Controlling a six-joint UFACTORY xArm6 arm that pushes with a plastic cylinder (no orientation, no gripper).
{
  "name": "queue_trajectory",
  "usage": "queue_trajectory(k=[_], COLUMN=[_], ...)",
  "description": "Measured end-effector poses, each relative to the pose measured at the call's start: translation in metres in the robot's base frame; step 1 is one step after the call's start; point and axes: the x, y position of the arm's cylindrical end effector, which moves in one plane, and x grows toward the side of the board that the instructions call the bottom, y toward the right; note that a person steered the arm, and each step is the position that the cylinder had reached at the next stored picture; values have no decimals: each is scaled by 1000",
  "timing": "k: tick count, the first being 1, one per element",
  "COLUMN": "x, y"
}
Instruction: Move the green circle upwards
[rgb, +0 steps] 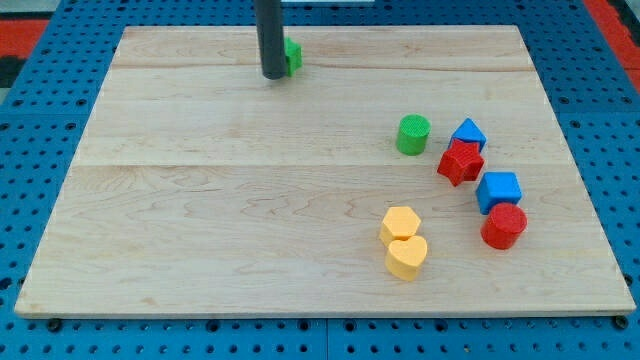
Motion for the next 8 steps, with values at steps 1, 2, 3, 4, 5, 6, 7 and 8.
queue_trajectory(k=[1, 2, 3, 4, 5, 6, 7, 8], x=[-4, -17, -17, 68, 143, 150, 136, 127], y=[-23, 20, 69, 67, 80, 152, 184, 186])
